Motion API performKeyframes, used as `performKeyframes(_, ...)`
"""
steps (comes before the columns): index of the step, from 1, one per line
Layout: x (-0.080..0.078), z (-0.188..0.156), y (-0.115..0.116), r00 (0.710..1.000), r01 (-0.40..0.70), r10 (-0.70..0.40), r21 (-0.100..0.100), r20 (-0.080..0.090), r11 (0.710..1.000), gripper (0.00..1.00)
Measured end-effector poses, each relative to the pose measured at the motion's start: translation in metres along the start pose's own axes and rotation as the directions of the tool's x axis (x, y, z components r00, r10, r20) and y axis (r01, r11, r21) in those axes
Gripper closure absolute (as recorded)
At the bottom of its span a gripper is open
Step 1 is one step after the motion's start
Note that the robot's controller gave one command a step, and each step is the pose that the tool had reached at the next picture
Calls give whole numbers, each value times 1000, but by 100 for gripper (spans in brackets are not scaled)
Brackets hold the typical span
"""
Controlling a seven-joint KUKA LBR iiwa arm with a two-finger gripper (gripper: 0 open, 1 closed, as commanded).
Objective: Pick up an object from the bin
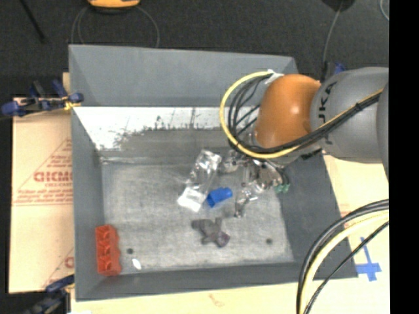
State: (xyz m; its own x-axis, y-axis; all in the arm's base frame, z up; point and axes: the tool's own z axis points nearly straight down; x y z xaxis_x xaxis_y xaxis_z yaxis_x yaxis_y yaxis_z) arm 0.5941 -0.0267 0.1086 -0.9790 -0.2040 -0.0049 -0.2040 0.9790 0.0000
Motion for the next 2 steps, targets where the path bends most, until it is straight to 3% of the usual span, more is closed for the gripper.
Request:
performKeyframes(1, 12, 8, 56, 976, 219, -219, -2, -5, 976, 0)
performKeyframes(2, 6, 35, 28, 961, 276, -276, -1, 4, 961, 0)
